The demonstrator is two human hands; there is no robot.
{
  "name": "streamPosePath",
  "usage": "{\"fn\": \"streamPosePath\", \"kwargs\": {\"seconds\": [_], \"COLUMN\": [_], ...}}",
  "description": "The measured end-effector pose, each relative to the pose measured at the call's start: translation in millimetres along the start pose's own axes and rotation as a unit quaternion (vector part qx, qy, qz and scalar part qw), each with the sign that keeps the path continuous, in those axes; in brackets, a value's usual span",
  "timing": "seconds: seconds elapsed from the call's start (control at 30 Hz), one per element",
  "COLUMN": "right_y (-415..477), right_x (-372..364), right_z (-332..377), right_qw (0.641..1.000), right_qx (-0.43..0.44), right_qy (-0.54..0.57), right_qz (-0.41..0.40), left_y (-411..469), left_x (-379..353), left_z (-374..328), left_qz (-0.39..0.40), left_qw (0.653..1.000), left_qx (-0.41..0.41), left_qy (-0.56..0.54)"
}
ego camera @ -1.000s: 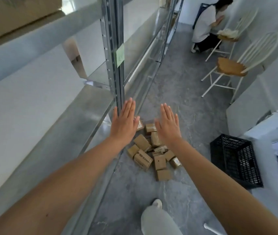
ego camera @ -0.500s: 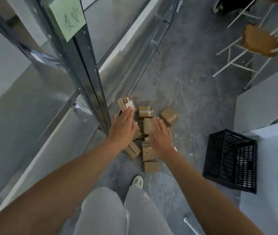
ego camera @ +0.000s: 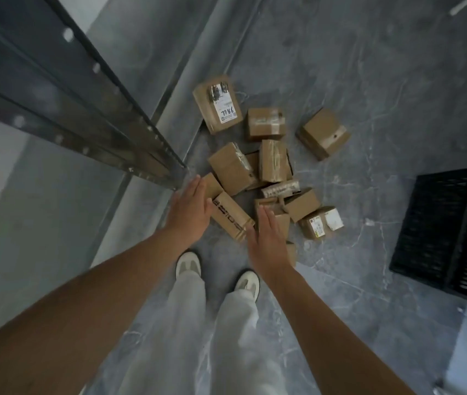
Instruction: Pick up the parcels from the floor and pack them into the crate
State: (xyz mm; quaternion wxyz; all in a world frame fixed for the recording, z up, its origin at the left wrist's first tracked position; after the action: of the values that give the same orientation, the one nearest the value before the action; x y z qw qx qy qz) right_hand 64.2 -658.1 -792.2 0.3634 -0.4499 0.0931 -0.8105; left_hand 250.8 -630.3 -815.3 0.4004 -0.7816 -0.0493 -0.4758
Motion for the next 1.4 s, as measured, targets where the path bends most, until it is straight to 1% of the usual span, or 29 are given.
{"fn": "streamPosePath", "kwargs": {"seconds": [0.07, 0.2, 0.23, 0.33, 0.47, 0.57, 0.63, 0.7, 0.87, 1.03, 1.17, 1.23, 1.4], "right_y": [26.8, 67.6, 74.8, 89.6, 102.9, 106.8, 105.7, 102.1, 100.4, 96.8, 70.9, 52.5, -7.9], "right_x": [-30.3, -90.3, -105.6, -149.2, -186.1, -195.8, -192.0, -178.4, -116.9, -23.0, 54.7, 87.8, 157.3], "right_z": [-35.5, -101.2, -113.8, -144.0, -161.1, -158.1, -153.4, -144.7, -91.4, -17.1, 36.0, 59.2, 103.4], "right_qw": [0.999, 0.989, 0.983, 0.968, 0.941, 0.907, 0.893, 0.898, 0.92, 0.928, 0.928, 0.931, 0.93], "right_qx": [-0.027, -0.113, -0.137, -0.19, -0.262, -0.315, -0.328, -0.316, -0.273, -0.214, -0.16, -0.116, -0.014], "right_qy": [0.023, 0.098, 0.121, 0.162, 0.209, 0.275, 0.304, 0.301, 0.277, 0.287, 0.308, 0.316, 0.317], "right_qz": [-0.003, -0.012, -0.01, -0.008, -0.042, -0.057, -0.059, -0.05, -0.044, -0.103, -0.136, -0.143, -0.183], "left_y": [30.7, 90.1, 103.2, 130.4, 138.1, 130.0, 121.4, 110.8, 78.7, 46.3, 3.0, -30.0, -119.0], "left_x": [-34.7, -92.2, -105.0, -143.8, -189.7, -205.2, -201.1, -188.0, -116.4, -5.5, 78.2, 109.9, 157.7], "left_z": [5.0, 11.0, 12.4, 14.9, 21.9, 27.7, 30.4, 31.5, 15.9, -19.5, -36.9, -44.2, -64.5], "left_qz": [0.006, 0.041, 0.054, 0.099, 0.14, 0.131, 0.126, 0.122, 0.087, 0.025, 0.012, -0.011, -0.091], "left_qw": [1.0, 0.999, 0.997, 0.982, 0.955, 0.94, 0.92, 0.905, 0.896, 0.888, 0.876, 0.877, 0.859], "left_qx": [0.002, 0.028, 0.045, 0.107, 0.165, 0.19, 0.221, 0.241, 0.224, 0.2, 0.158, 0.136, 0.11], "left_qy": [0.004, -0.013, -0.027, -0.118, -0.202, -0.253, -0.297, -0.328, -0.374, -0.414, -0.455, -0.461, -0.492]}}
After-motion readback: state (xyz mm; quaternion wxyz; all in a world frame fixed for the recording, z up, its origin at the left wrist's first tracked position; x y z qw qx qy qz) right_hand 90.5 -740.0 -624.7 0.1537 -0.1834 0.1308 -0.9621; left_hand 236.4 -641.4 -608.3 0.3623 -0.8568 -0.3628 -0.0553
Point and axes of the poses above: each hand's wrist, its own y-axis towards the middle knuckle, its own x-axis out of the back of the hand, z = x × y, the point moved 4 cm from there along y, towards the middle knuckle, and after that the axes turned 13 degrees about x, right-handed, at the moved point
